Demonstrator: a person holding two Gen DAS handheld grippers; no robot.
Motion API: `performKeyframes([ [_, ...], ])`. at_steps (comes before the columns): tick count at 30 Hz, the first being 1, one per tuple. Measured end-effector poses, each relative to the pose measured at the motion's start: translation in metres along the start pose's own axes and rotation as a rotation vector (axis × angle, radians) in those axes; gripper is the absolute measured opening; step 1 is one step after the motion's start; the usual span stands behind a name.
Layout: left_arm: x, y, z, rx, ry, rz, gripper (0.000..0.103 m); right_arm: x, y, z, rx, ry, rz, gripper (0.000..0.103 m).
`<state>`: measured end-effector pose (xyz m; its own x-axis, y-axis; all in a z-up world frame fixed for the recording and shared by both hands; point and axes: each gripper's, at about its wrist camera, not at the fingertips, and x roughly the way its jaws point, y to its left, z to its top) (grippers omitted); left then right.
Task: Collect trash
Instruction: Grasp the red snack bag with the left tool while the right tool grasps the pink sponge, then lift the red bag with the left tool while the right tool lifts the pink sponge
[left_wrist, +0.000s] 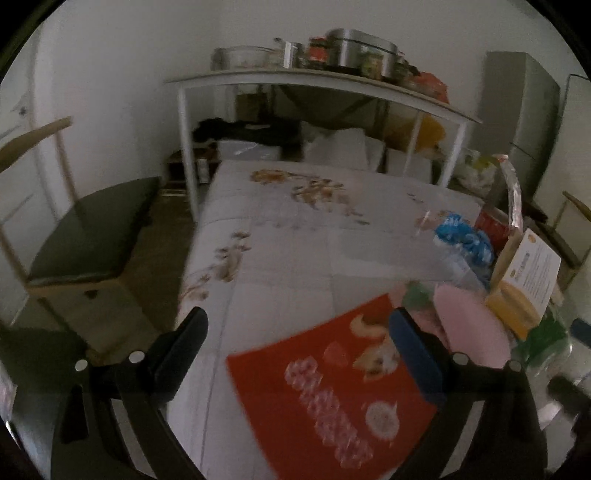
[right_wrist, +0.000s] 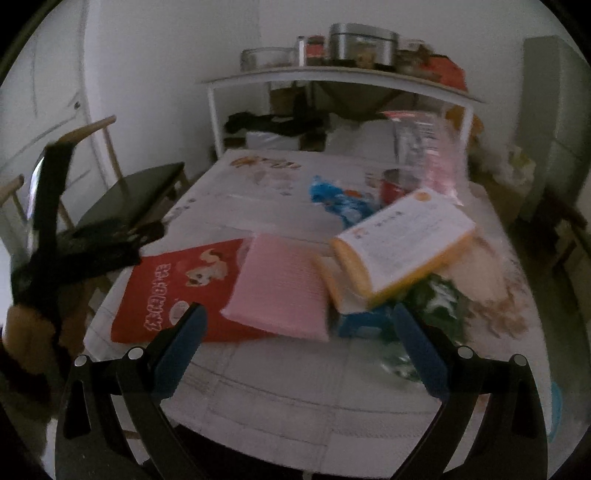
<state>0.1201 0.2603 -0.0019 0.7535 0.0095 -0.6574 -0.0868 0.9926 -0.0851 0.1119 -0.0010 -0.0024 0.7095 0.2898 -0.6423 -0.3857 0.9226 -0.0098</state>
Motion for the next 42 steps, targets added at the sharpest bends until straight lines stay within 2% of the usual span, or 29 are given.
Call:
performKeyframes([
  [3,0.026,-0.005,0.014,0.043,0.069,-0.063,0.089,0.013,0.009,0.008,-0.031,0.009,0.031,0.089],
  [5,0.047,-0.011,0.02,0.084,0.124,-0.063,0.081,0.026,0.014,0.014,-0.039,0.024,0.05,0.078],
  [8,0.075,-0.017,0.019,0.143,0.219,-0.03,0.063,0.046,0.017,0.019,-0.035,0.057,0.056,0.069],
  [10,0.086,-0.02,0.013,0.173,0.276,-0.022,0.056,0.052,0.015,0.017,-0.03,0.073,0.053,0.065],
  [11,0.087,-0.019,0.009,0.177,0.292,-0.023,0.051,0.056,0.014,0.016,-0.028,0.088,0.052,0.062],
  [15,0.075,-0.022,-0.007,0.204,0.287,-0.037,0.043,0.066,0.009,0.008,-0.017,0.137,0.07,0.057],
  [20,0.054,-0.028,-0.026,0.21,0.307,-0.059,0.04,0.067,0.006,0.004,-0.003,0.144,0.108,0.054],
  [29,0.016,-0.045,-0.058,0.214,0.333,-0.078,0.039,0.054,0.012,-0.007,-0.038,0.155,0.179,0.046],
  [30,0.011,-0.046,-0.062,0.209,0.336,-0.081,0.039,0.052,0.013,-0.009,-0.043,0.16,0.193,0.044],
  [31,0.007,-0.047,-0.064,0.206,0.34,-0.082,0.04,0.051,0.013,-0.011,-0.044,0.168,0.204,0.032],
  [33,-0.003,-0.049,-0.073,0.196,0.346,-0.092,0.04,0.051,0.012,-0.015,-0.023,0.208,0.258,0.026],
  [34,-0.008,-0.05,-0.076,0.189,0.35,-0.114,0.04,0.054,0.01,-0.021,0.0,0.257,0.299,0.019],
  [35,-0.012,-0.051,-0.08,0.183,0.351,-0.128,0.04,0.059,0.007,-0.026,0.023,0.301,0.32,0.017],
  [36,-0.018,-0.052,-0.086,0.171,0.354,-0.151,0.04,0.062,0.004,-0.03,0.041,0.326,0.322,0.016],
  [38,-0.026,-0.054,-0.091,0.157,0.352,-0.171,0.04,0.056,0.001,-0.032,0.037,0.306,0.314,0.017],
  [40,-0.032,-0.054,-0.097,0.135,0.346,-0.175,0.04,0.047,0.001,-0.027,0.027,0.269,0.303,0.018],
  [42,-0.034,-0.053,-0.1,0.105,0.344,-0.18,0.04,0.039,0.004,-0.018,0.008,0.222,0.305,0.024],
])
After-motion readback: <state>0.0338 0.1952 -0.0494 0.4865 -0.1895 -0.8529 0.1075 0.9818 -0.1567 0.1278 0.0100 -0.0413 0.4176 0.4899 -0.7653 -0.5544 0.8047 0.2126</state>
